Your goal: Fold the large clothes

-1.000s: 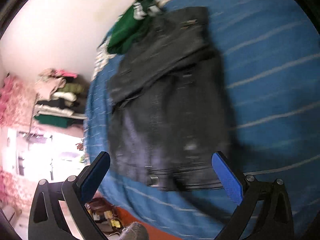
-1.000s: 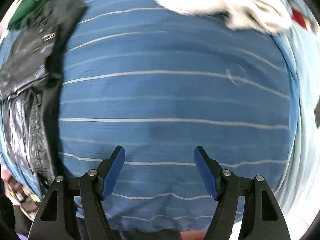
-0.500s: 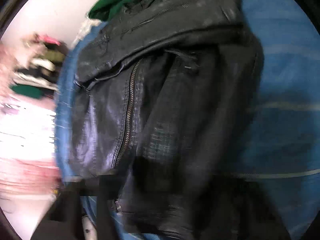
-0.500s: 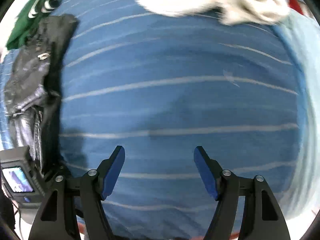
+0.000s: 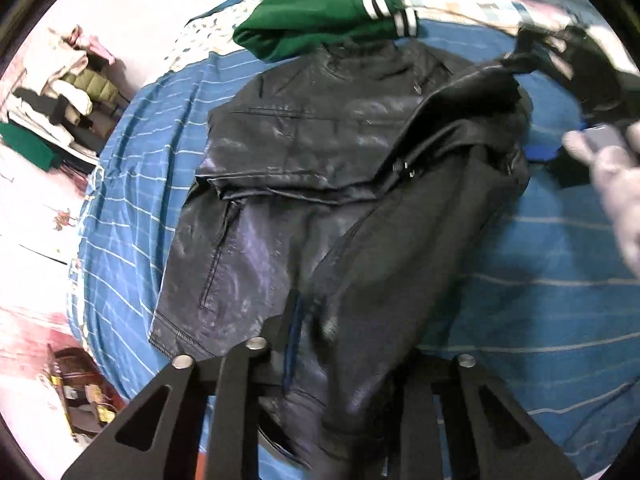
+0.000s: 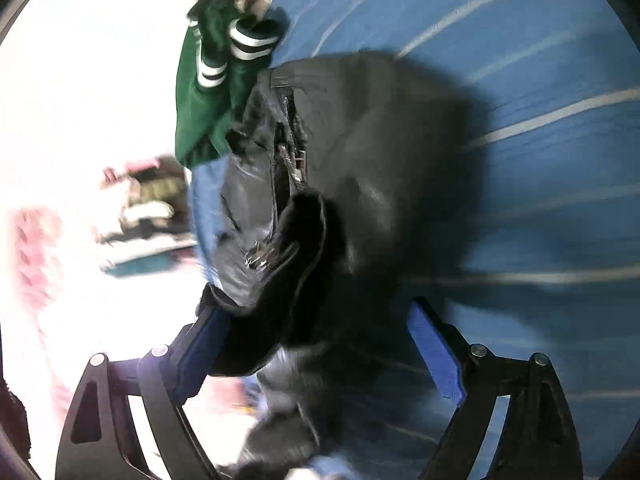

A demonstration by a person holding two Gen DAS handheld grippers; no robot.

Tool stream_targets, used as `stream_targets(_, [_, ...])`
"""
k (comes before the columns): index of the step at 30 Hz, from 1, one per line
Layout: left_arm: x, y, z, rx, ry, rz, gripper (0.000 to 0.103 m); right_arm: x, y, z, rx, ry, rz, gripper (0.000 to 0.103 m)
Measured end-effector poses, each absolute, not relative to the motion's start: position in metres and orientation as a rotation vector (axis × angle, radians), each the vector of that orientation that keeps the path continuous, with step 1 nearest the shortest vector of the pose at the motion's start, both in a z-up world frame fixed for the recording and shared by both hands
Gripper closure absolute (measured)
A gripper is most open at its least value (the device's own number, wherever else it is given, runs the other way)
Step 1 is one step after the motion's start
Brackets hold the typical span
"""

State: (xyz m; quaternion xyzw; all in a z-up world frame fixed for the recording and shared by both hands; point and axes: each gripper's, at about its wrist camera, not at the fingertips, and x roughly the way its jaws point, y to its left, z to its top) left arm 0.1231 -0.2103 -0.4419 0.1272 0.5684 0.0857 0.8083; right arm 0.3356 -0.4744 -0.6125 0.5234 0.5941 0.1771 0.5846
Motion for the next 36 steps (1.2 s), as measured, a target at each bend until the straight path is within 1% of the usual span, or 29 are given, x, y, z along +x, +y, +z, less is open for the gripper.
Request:
stream_targets(1, [0.123, -0.208, -0.441, 0.269, 1.217, 0.175, 0.086, 0.34, -0.471, -0.614, 1.267, 1.364, 0.404, 0.03])
stream_targets(3, [0.127, -0.201, -0.441, 0.248, 1.225, 0.148, 0.086, 0.346, -0.464, -0.611, 1.289, 1.359, 0.349, 0.044])
stream_targets(4, [0.128, -0.197, -0.439, 0.242, 1.229, 0.135, 0.086, 0.349, -0.462, -0.604, 1.282, 1.352, 0.331, 0.054])
stream_targets(6, [0.132, -0.186, -0.433, 0.215, 1.225, 0.111, 0.087, 0.352, -0.46, -0.586, 1.236, 1.363, 0.292, 0.07])
stream_targets(7, [0.132, -0.181, -0.429, 0.198, 1.223, 0.1, 0.089, 0.357, -0.456, -0.572, 1.187, 1.372, 0.278, 0.073])
stream_targets(9, [0.131, -0.163, -0.418, 0.144, 1.221, 0.083, 0.09, 0.363, -0.445, -0.545, 1.076, 1.381, 0.285, 0.076])
stream_targets(13, [0.13, -0.125, -0.405, 0.025, 1.241, 0.076, 0.09, 0.382, -0.389, -0.489, 0.887, 1.391, 0.334, 0.078])
stream_targets(16, [0.129, -0.085, -0.401, -0.083, 1.263, 0.107, 0.09, 0.407, -0.315, -0.465, 0.74, 1.423, 0.402, 0.078])
stream_targets(19, [0.129, -0.046, -0.411, -0.176, 1.301, 0.154, 0.089, 0.429, -0.231, -0.463, 0.55, 1.485, 0.449, 0.078])
stream_targets(21, [0.127, -0.013, -0.43, -0.256, 1.345, 0.204, 0.086, 0.443, -0.175, -0.478, 0.439, 1.538, 0.461, 0.079])
stream_targets(24, [0.121, 0.029, -0.46, -0.388, 1.392, 0.241, 0.084, 0.462, -0.089, -0.523, 0.245, 1.644, 0.45, 0.078])
stream_targets(26, [0.114, 0.055, -0.477, -0.479, 1.409, 0.26, 0.081, 0.461, -0.061, -0.547, 0.195, 1.706, 0.457, 0.071])
stream_targets(27, [0.108, 0.071, -0.483, -0.55, 1.416, 0.274, 0.073, 0.459, -0.057, -0.547, 0.198, 1.71, 0.457, 0.061])
stream_targets(28, [0.102, 0.083, -0.484, -0.612, 1.413, 0.272, 0.064, 0.46, -0.055, -0.544, 0.217, 1.708, 0.479, 0.044])
stream_targets(29, [0.097, 0.09, -0.482, -0.655, 1.404, 0.269, 0.059, 0.46, -0.055, -0.542, 0.252, 1.695, 0.52, 0.036])
stream_targets(30, [0.089, 0.098, -0.48, -0.706, 1.395, 0.277, 0.043, 0.461, -0.063, -0.527, 0.319, 1.663, 0.589, 0.026])
stream_targets(31, [0.083, 0.104, -0.476, -0.721, 1.392, 0.299, 0.027, 0.465, -0.072, -0.517, 0.359, 1.64, 0.628, 0.025])
stream_targets(32, [0.075, 0.109, -0.471, -0.715, 1.379, 0.335, 0.024, 0.465, -0.084, -0.507, 0.392, 1.619, 0.655, 0.025])
stream_targets(34, [0.067, 0.112, -0.467, -0.69, 1.367, 0.383, 0.023, 0.468, -0.127, -0.488, 0.419, 1.564, 0.628, 0.024])
stream_targets(36, [0.07, 0.108, -0.474, -0.641, 1.382, 0.417, 0.023, 0.474, -0.178, -0.487, 0.392, 1.527, 0.514, 0.024])
